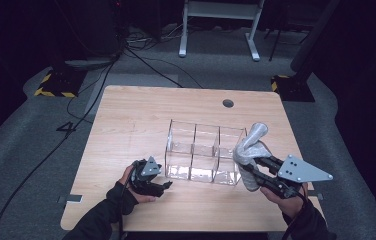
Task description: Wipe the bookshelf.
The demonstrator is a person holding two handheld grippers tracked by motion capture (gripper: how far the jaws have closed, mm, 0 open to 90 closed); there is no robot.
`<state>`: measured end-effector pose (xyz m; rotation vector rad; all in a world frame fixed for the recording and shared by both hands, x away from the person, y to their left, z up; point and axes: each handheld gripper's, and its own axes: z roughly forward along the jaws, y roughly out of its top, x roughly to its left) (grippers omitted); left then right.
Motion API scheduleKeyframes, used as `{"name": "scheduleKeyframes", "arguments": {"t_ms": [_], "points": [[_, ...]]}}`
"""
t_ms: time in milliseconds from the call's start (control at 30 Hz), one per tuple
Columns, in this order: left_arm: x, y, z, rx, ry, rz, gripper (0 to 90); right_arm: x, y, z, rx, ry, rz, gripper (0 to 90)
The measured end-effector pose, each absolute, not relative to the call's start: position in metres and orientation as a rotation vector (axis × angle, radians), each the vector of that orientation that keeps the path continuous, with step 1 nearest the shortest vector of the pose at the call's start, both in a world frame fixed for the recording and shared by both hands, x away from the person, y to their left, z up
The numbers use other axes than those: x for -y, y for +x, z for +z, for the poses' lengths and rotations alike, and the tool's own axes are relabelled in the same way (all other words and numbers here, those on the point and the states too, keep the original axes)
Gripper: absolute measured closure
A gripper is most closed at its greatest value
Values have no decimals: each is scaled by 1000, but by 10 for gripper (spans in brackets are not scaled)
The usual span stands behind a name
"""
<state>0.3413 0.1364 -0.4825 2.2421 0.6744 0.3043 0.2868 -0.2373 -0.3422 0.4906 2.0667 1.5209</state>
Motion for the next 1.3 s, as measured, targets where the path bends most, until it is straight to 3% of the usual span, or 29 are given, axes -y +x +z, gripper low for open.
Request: {"name": "scheduleKeyframes", "arguments": {"t_ms": [100,300,600,867,1300], "points": [[-126,341,-482,-683,2242,311,255,232,288,-345,-2098,492,1518,737],[-122,336,-478,-664,2214,286,354,224,299,-369,-2165,550,1497,736],[-121,328,-460,-595,2134,362,299,240,323,-424,-2172,742,1415,735],[-120,331,-448,-585,2054,368,250,247,330,-444,-2181,826,1382,743],[-99,332,-438,-586,2009,400,254,248,353,-486,-2321,975,1283,746]]}}
